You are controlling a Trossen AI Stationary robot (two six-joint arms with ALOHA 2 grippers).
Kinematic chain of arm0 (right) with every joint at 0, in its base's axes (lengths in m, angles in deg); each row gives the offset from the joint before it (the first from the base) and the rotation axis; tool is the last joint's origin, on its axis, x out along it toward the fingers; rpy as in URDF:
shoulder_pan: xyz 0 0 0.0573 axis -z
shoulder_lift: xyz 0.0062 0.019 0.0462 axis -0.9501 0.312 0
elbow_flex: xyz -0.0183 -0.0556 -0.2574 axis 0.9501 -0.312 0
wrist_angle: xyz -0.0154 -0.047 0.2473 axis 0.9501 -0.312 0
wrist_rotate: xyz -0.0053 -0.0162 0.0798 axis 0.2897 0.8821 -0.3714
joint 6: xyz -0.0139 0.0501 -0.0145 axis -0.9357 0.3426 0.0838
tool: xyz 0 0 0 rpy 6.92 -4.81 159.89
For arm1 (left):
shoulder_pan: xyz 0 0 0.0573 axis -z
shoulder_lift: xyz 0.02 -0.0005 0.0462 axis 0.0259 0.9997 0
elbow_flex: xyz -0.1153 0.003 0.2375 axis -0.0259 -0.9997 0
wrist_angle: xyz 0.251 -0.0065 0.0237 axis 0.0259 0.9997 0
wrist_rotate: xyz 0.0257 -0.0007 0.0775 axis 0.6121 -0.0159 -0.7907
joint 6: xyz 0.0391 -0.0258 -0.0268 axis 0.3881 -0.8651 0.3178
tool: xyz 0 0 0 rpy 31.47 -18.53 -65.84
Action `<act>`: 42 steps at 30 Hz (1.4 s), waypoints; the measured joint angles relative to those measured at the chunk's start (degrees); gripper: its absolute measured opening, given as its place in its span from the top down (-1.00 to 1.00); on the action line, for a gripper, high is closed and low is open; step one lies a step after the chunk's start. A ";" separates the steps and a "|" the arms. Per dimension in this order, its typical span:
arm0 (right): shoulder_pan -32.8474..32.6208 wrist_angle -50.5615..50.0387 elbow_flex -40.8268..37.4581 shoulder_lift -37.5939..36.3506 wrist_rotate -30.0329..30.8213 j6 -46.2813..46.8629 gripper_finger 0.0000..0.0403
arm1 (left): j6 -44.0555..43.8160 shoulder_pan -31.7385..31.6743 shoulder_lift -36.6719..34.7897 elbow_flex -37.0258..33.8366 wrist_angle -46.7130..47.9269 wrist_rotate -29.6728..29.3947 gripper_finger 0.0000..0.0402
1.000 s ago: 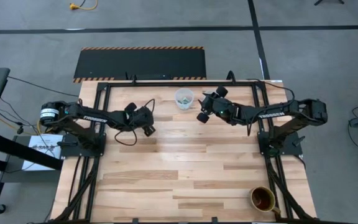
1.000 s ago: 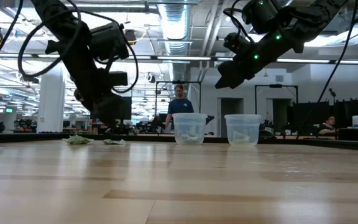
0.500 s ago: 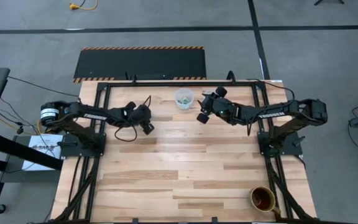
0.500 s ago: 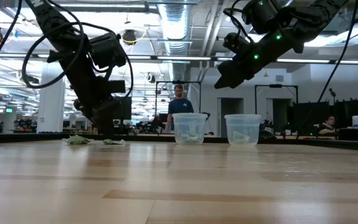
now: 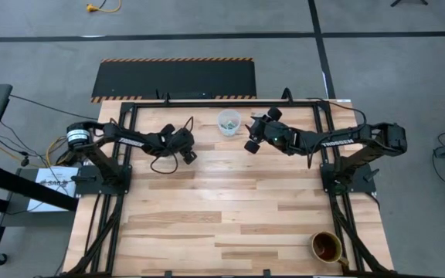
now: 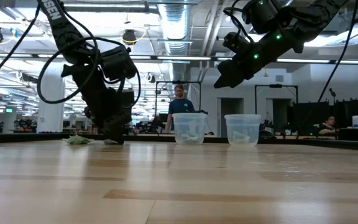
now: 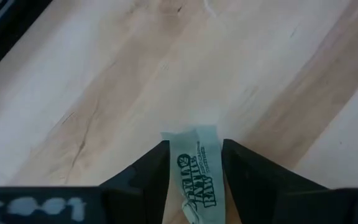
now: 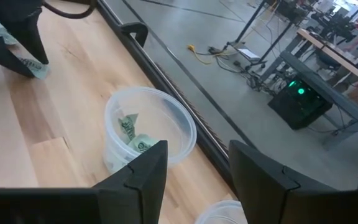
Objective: Pick and place Stevia / Truvia into bins
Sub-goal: Put the stevia packet into the right transparent container
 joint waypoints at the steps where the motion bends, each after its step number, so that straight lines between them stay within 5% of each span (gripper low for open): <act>1: 0.00 0.00 0.00 0.00 -0.26 0.00 0.18 | 0.28 0.00 0.04 0.13 0.15 0.02 0.31; 12: 0.04 0.00 0.00 0.00 -0.78 0.00 0.21 | 1.69 0.75 0.26 0.04 -0.72 1.88 0.96; 25: 0.04 0.42 0.00 -0.01 -6.05 0.04 0.24 | 9.91 5.86 -3.34 -0.28 -25.72 -2.66 1.00; 31: 0.04 1.78 0.00 0.00 -10.33 0.04 0.25 | 15.94 6.79 -7.56 -0.13 -38.63 4.24 1.00; 42: 0.00 5.52 -0.02 0.00 -25.88 0.02 0.31 | 17.02 6.95 -8.38 -0.13 -60.57 25.72 1.00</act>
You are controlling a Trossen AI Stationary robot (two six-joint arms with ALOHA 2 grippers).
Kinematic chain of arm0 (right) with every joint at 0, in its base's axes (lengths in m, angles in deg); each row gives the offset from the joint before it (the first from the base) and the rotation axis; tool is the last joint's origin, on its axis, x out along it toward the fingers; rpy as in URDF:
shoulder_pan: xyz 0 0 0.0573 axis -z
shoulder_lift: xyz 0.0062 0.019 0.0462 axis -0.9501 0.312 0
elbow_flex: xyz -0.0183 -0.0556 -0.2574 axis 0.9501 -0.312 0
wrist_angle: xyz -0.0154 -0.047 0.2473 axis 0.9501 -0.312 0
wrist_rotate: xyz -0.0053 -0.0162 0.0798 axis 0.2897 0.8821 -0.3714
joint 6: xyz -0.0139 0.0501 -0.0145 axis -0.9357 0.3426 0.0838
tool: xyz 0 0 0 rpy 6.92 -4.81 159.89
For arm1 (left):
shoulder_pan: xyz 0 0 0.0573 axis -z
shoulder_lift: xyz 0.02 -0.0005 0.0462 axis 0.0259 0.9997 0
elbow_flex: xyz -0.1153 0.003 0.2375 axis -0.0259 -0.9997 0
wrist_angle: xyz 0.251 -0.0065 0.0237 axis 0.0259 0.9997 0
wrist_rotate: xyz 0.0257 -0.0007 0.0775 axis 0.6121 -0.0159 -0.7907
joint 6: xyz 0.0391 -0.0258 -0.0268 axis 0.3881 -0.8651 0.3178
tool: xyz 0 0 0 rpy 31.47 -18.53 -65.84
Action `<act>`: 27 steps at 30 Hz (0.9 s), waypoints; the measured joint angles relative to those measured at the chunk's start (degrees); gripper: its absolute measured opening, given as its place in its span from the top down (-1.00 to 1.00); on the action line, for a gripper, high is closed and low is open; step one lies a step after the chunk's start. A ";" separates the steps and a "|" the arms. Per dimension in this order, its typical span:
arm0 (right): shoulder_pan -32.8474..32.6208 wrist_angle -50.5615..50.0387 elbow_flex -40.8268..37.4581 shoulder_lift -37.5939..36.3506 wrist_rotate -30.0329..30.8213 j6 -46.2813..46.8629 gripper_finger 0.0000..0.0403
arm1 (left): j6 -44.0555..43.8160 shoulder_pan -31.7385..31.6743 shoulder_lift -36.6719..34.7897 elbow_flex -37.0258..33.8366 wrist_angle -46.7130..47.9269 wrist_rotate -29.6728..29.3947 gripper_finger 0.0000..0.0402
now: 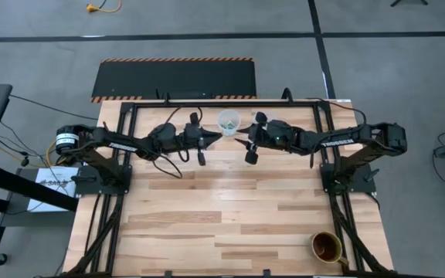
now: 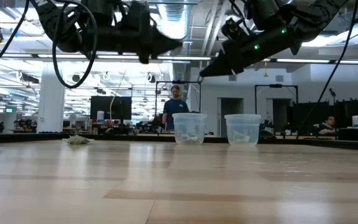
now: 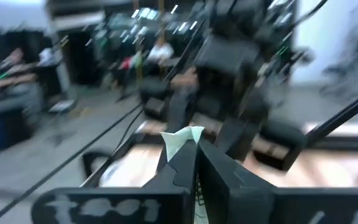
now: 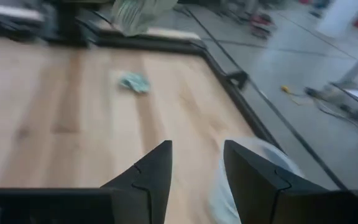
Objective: Pick and place Stevia / Truvia into bins
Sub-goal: Put the stevia packet into the right transparent container
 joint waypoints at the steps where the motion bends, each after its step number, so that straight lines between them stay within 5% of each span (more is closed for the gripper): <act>1: -0.02 0.59 0.00 0.00 -1.34 0.00 0.31 | -0.44 0.00 -0.02 0.00 -1.59 1.44 1.00; 16: -0.04 13.77 0.00 0.00 -16.21 0.52 0.07 | -1.96 0.46 0.42 0.07 -6.91 6.05 1.00; 27: -0.56 14.56 2.34 0.00 -16.94 1.97 0.08 | -1.18 2.02 0.42 3.12 -6.90 7.63 1.00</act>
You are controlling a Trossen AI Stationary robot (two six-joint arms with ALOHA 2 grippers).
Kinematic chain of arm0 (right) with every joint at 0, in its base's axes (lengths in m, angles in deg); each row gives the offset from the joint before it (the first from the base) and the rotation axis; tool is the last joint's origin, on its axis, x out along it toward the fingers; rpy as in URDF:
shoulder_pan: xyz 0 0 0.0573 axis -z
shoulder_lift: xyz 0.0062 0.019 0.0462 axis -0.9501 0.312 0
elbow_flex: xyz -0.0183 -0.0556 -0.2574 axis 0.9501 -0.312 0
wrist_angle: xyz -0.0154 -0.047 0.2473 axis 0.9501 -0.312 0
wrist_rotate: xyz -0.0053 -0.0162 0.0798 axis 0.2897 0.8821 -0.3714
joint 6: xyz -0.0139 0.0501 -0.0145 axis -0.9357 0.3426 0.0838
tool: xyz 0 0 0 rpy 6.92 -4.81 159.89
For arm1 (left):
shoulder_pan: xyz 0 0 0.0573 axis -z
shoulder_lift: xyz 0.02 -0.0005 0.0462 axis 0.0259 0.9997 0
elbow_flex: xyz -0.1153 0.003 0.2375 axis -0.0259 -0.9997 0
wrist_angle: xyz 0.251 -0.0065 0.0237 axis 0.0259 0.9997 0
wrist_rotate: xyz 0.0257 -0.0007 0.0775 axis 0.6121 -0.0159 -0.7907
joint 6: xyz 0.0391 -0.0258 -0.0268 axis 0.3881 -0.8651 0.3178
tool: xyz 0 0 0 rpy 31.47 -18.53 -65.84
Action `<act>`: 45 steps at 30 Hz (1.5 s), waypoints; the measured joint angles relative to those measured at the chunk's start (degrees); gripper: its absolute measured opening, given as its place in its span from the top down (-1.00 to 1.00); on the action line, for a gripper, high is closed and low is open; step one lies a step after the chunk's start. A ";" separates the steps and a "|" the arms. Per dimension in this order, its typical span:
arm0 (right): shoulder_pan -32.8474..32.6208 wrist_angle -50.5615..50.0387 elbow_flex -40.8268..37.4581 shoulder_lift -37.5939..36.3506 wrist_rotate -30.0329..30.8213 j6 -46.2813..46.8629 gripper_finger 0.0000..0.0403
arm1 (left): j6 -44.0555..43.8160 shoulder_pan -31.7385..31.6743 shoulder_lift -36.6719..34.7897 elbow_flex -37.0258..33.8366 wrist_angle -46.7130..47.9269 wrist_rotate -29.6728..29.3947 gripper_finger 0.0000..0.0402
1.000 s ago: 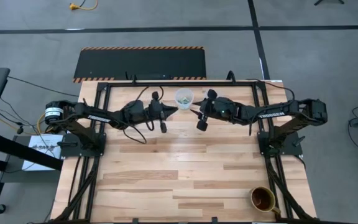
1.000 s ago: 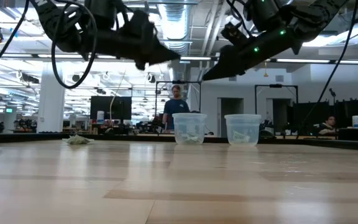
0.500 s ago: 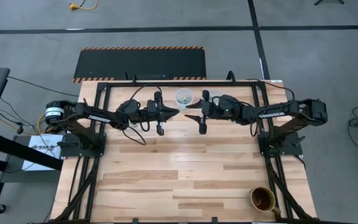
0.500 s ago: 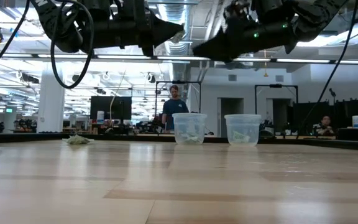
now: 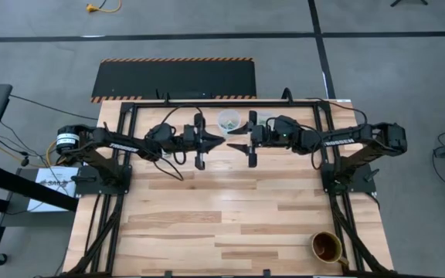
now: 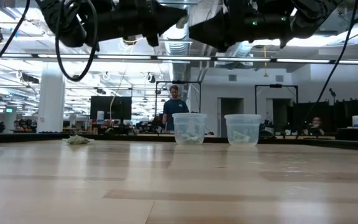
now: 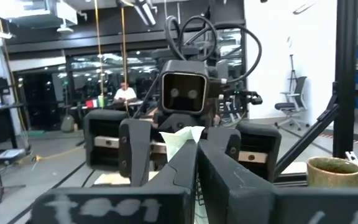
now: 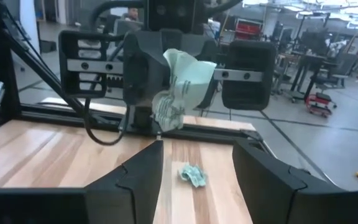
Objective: Pick and place Stevia / Truvia into bins
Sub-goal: Put the stevia packet into the right transparent container
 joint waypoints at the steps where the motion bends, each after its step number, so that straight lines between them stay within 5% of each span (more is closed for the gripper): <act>1: -0.26 0.02 0.29 0.00 -0.12 0.00 0.09 | 0.43 0.16 0.00 0.39 0.15 0.11 1.00; 18: -2.48 -0.64 3.28 0.00 -1.05 -2.05 0.26 | 2.66 0.70 -0.04 3.08 3.97 -0.07 1.00; 32: -2.37 -1.31 3.28 0.00 -1.14 -2.14 0.94 | 2.78 0.69 -0.04 3.08 4.06 -0.14 1.00; 45: -2.37 -1.31 3.32 0.00 -1.12 -2.99 0.96 | 3.37 0.93 -0.07 3.08 3.19 -0.05 0.92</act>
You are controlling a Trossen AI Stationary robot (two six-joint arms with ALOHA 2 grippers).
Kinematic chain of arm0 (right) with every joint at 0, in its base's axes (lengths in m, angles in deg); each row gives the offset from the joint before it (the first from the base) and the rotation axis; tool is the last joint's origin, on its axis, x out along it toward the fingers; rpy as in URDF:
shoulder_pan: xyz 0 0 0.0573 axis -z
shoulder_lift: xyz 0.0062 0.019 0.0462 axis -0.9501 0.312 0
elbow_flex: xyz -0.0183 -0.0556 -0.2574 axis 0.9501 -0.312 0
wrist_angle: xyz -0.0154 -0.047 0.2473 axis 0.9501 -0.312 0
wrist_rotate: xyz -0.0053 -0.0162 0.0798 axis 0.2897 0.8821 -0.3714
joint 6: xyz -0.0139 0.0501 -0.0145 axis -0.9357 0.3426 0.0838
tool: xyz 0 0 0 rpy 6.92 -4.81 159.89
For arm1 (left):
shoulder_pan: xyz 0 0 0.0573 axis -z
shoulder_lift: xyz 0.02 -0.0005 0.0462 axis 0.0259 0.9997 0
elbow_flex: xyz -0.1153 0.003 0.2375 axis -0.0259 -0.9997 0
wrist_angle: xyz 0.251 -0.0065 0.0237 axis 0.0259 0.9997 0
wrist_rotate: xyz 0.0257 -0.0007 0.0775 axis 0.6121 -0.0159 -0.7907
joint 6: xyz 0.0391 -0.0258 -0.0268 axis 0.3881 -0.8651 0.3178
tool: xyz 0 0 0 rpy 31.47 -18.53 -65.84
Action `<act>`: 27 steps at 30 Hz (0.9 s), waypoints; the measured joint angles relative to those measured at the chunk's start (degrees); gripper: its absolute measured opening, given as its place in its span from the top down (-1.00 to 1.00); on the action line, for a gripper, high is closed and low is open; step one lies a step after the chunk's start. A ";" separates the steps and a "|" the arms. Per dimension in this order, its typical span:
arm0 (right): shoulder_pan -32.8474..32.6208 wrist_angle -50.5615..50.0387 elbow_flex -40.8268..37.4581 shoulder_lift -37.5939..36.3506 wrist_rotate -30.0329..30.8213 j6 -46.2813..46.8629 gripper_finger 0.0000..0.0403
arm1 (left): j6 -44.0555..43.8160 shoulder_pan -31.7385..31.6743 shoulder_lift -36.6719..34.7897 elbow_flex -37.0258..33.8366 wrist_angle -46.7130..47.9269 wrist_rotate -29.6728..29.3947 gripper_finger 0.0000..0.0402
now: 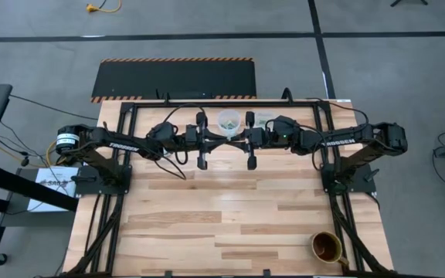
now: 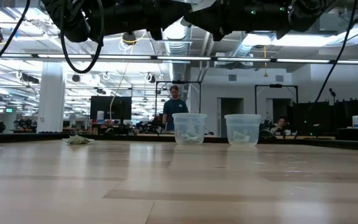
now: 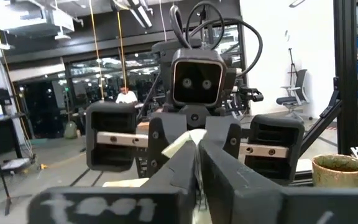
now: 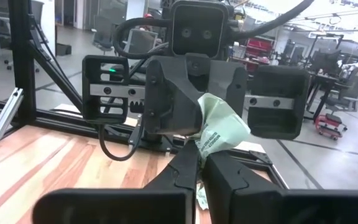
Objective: Pick and place Stevia / Truvia into bins
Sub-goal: Put the stevia packet into the right transparent container
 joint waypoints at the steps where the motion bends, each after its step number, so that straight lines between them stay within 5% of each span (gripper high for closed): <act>1: 0.00 -0.02 0.00 0.00 0.00 0.00 0.96 | 0.47 0.17 0.00 0.00 -0.22 0.00 0.88; 13: 2.76 -3.99 0.00 0.00 1.39 -0.73 0.99 | 1.40 1.12 0.00 0.00 5.59 -0.58 0.26; 27: 12.21 -17.68 0.00 -0.01 17.32 5.82 0.98 | 1.21 1.23 -0.02 0.00 19.29 -12.35 0.19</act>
